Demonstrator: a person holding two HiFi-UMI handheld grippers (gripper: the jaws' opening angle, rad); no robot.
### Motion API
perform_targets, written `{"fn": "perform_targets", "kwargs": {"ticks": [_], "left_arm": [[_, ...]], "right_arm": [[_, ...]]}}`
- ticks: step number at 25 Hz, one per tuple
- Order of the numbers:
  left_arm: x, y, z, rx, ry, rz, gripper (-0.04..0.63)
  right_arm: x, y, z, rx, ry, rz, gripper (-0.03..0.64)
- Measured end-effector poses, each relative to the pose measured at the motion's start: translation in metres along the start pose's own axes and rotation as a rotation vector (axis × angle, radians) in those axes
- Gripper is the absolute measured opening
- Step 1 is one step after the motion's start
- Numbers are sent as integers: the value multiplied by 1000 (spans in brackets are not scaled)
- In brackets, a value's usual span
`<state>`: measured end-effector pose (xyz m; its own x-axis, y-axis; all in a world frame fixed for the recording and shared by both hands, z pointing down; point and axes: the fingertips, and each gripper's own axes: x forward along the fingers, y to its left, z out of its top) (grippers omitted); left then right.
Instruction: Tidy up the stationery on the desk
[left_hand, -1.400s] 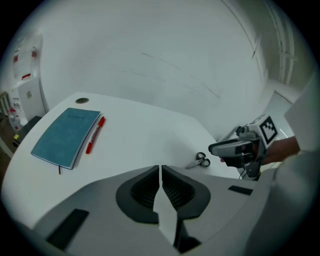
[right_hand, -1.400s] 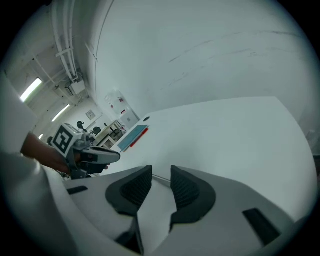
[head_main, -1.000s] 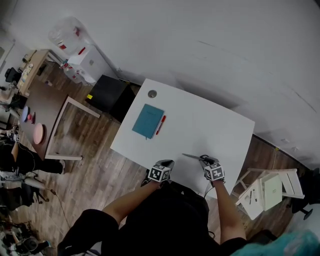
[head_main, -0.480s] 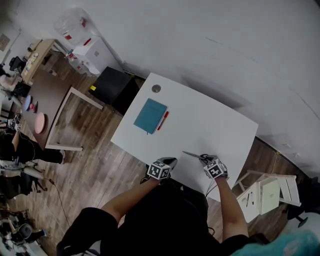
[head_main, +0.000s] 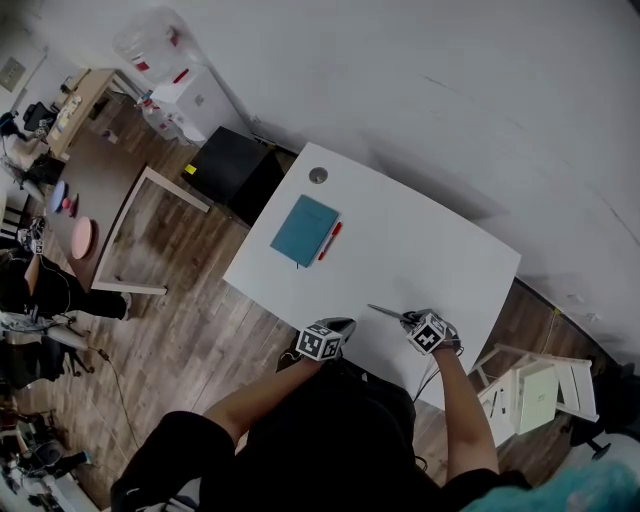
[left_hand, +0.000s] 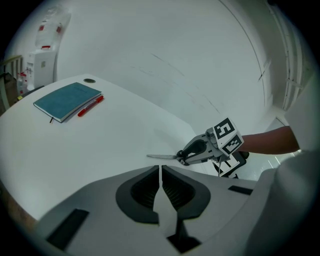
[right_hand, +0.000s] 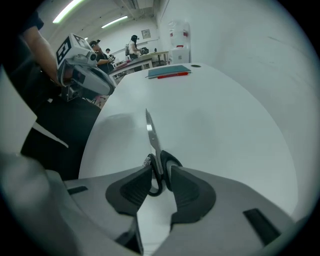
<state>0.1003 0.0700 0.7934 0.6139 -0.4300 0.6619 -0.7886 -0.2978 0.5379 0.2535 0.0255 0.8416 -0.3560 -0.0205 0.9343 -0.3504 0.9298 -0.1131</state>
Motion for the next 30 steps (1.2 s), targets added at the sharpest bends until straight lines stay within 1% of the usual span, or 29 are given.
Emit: {"fn": "perform_targets", "kwargs": {"ticks": [3,5,8,12,16,18,22,26,30], "left_arm": [[2,5,1,-1,11,-3,28],[1,9,5,1,7,-5,28],[0,15,11,-9,-2,-15,28],[-4,29,16,-36,1,-28,28],[-10,42,22,-30,20,-57,28],[-16,50,27,-8,28,-68,28],[-25,69,46,74,34,-91,28],[-39,92,70,106,28,-125,28],[-60,125,85,129,42,-136,28]], "right_arm": [[1,0,3,-47,32,7,127],[2,-1,3,-51,41,8,121],[2,3,0,-12,23,15,91],[6,15,5,72,-23,-4,89],[5,20,25,203,-95,-49,89],[7,25,40,286,-131,-67,89],[15,31,84,439,-206,-106,87],[24,30,135,599,-298,-154,87],[33,21,174,810,-365,-202,87]]}}
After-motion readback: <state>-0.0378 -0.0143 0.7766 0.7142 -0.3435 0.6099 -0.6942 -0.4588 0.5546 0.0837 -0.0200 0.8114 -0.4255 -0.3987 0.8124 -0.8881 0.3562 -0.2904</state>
